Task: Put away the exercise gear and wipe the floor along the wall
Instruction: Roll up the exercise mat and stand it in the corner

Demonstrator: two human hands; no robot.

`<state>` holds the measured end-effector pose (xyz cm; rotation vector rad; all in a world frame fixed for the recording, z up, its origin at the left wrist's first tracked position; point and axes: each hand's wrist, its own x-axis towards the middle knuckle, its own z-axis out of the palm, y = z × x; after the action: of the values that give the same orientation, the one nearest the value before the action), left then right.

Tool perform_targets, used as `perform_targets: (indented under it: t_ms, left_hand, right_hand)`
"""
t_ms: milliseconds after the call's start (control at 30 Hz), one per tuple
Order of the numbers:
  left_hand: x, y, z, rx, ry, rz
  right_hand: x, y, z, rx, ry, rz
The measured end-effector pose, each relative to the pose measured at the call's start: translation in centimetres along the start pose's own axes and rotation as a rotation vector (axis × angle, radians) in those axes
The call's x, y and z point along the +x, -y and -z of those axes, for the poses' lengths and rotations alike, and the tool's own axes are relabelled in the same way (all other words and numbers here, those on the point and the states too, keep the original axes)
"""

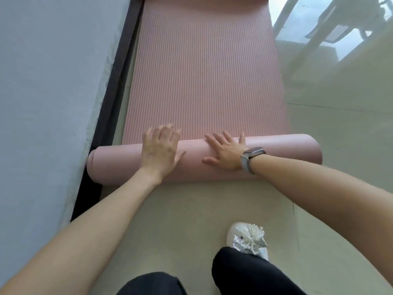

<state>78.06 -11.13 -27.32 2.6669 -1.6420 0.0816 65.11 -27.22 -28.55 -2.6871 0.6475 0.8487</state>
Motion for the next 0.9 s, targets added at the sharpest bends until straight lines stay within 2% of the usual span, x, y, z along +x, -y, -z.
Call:
perform_targets:
  t_ms: [33,67,233,333,400,500,567,667,767,900]
  left_hand:
    - [-0.1,-0.1,-0.5,0.021,-0.078,-0.015]
    - [-0.2,-0.4,-1.0,0.028,-0.07,-0.029]
    - [1.9,-3.1,-2.9,0.038,0.483,-0.002]
    - [6.4,-1.8,-3.2,0.058,0.64,-0.009]
    - [9.1,-0.8,-2.6,0.012,0.709,-0.001]
    - [10.5,-0.6,-1.9,-0.001,0.716,-0.038]
    - [10.7,-0.8,-1.8,-0.009,0.635,-0.075]
    - [13.2,-1.0,-1.5,0.019,0.493,-0.214]
    - [16.2,-1.4,-0.6,-0.014,0.625,-0.231]
    - [17.0,-1.1,-0.8,0.037,0.764,-0.266]
  right_hand:
    - [1.4,-0.7,0.9,0.015,-0.004,0.019]
    - [2.6,-1.3,1.5,0.022,-0.012,0.04]
    - [7.6,-2.9,3.7,0.099,0.062,0.07]
    - [9.4,-4.0,4.4,0.187,-0.09,0.04]
    - [9.3,-5.6,4.4,0.154,-0.149,0.074]
    - [8.2,-8.0,4.6,0.098,-0.078,0.168]
    - [7.3,-8.7,4.7,0.115,-0.069,0.176]
    - [5.9,-10.0,4.9,0.166,-0.146,0.092]
    - [5.8,-11.4,5.2,0.213,-0.131,0.029]
    - [8.1,-11.6,6.2,0.291,0.042,0.034]
